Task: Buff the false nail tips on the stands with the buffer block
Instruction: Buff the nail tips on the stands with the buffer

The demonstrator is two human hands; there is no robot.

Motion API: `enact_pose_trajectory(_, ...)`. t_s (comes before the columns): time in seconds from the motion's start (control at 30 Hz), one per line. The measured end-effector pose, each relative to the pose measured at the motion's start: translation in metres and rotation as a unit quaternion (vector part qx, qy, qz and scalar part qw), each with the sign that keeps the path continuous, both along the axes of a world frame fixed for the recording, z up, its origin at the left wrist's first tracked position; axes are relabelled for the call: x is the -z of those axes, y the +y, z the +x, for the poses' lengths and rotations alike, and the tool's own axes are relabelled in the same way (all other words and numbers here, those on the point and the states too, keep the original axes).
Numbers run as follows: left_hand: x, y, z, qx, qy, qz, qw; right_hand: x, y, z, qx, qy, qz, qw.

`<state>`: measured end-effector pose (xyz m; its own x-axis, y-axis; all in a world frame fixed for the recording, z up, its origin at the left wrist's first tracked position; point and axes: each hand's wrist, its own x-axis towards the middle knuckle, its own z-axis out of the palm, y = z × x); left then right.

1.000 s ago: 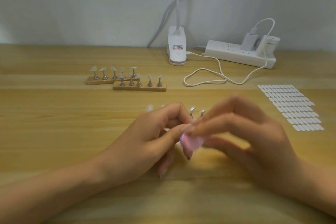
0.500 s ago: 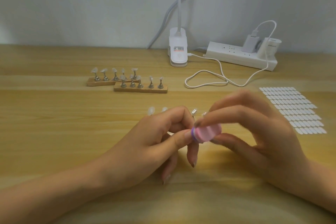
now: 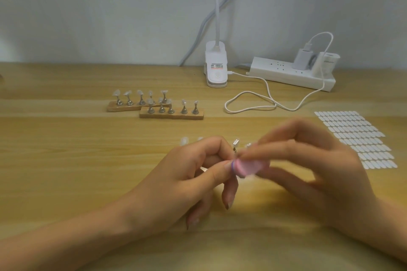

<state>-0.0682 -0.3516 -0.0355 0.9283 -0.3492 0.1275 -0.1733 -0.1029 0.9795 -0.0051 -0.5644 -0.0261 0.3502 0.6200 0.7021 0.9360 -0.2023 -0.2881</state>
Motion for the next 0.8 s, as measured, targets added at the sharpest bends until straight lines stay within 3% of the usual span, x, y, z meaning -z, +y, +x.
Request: enact_pose_trajectory(0.8, -0.0007, 0.0008, -0.0007, 0.013, -0.007, 0.007, 1.000, -0.0022, -0.0003, -0.0026, -0.014, 0.020, 0.019, 1.000)
